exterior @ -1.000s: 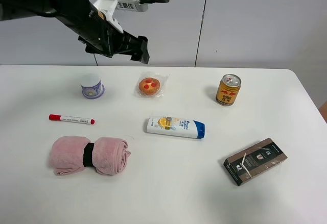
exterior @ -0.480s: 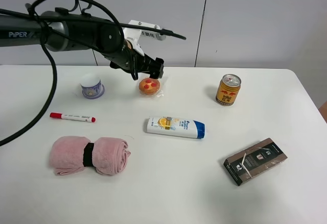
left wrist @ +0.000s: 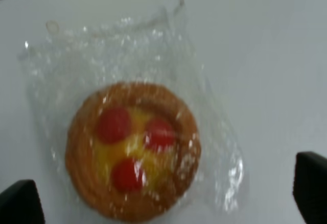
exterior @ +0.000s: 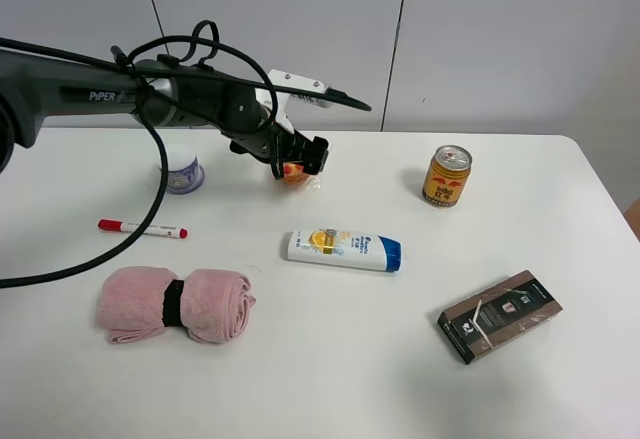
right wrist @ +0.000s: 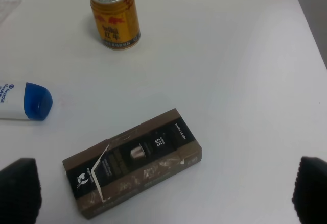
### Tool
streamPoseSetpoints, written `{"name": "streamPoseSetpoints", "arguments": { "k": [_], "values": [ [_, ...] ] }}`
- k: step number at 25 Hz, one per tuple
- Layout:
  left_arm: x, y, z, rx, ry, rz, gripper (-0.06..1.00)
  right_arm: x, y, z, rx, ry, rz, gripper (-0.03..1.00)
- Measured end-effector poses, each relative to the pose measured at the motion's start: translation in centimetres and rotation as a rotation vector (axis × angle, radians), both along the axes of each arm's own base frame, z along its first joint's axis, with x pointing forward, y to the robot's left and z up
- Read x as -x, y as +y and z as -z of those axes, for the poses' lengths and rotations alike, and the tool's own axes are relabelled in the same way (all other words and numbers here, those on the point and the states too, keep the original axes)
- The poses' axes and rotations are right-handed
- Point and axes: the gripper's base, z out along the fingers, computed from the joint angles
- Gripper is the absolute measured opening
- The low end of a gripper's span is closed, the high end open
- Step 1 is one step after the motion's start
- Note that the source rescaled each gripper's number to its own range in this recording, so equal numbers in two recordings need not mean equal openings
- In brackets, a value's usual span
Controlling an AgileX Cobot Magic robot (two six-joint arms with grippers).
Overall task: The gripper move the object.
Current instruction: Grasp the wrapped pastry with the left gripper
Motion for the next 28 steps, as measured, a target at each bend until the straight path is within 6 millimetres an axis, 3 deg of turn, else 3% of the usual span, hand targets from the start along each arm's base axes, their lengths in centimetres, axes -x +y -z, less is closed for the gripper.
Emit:
{"name": "streamPoseSetpoints", "arguments": {
  "k": [6, 18, 28],
  "values": [
    [-1.3, -0.8, 0.5, 0.030, -0.010, -0.024, 1.00, 0.0, 0.0, 0.0, 0.000, 0.000, 0.000, 1.00],
    [-1.7, -0.9, 3.6, 0.023, 0.029, -0.042, 1.00, 0.0, 0.0, 0.0, -0.002, 0.000, -0.002, 1.00],
    [-2.1, -0.8, 4.9, 0.036, 0.010, -0.052, 1.00, 0.0, 0.0, 0.0, -0.002, 0.000, -0.002, 1.00]
  ]
}}
